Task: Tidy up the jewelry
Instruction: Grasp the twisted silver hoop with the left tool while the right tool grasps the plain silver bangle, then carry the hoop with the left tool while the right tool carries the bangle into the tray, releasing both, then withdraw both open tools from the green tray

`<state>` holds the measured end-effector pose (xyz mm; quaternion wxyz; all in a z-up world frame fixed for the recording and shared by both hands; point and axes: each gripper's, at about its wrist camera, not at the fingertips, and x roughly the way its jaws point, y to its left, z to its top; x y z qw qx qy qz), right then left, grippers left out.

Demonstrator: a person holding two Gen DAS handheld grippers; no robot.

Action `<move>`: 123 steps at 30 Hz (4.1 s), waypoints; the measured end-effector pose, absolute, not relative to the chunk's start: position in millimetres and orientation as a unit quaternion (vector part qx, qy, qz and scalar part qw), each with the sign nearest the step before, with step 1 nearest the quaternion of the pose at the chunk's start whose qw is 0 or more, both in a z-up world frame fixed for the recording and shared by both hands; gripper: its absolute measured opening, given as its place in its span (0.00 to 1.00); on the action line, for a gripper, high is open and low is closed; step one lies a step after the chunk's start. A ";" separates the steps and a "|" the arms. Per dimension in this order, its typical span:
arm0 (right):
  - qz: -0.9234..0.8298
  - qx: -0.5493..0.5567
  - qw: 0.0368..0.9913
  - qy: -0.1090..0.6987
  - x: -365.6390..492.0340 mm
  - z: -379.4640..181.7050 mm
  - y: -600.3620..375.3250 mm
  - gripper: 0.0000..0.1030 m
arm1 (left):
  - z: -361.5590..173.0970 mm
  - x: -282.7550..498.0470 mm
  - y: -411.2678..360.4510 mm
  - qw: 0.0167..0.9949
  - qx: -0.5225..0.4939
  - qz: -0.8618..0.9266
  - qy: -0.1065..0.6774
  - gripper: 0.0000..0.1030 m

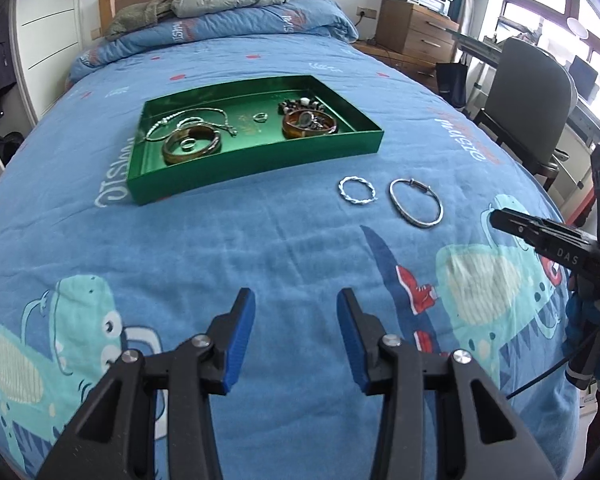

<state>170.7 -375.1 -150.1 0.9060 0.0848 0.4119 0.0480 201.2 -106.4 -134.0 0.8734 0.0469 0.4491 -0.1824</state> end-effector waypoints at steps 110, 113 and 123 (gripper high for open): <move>0.070 0.024 0.946 0.316 169.2 -33.2 -248.8 0.89 | -20.5 186.1 -24.7 0.939 0.005 -0.081 0.334 0.46; 0.055 0.010 0.951 0.303 133.2 -28.4 -246.7 0.96 | -16.7 149.2 -21.6 0.945 0.030 -0.055 0.321 0.46; 0.038 -0.003 0.964 0.264 58.0 -11.1 -239.8 1.00 | 1.8 62.4 1.9 0.957 0.036 -0.028 0.285 0.47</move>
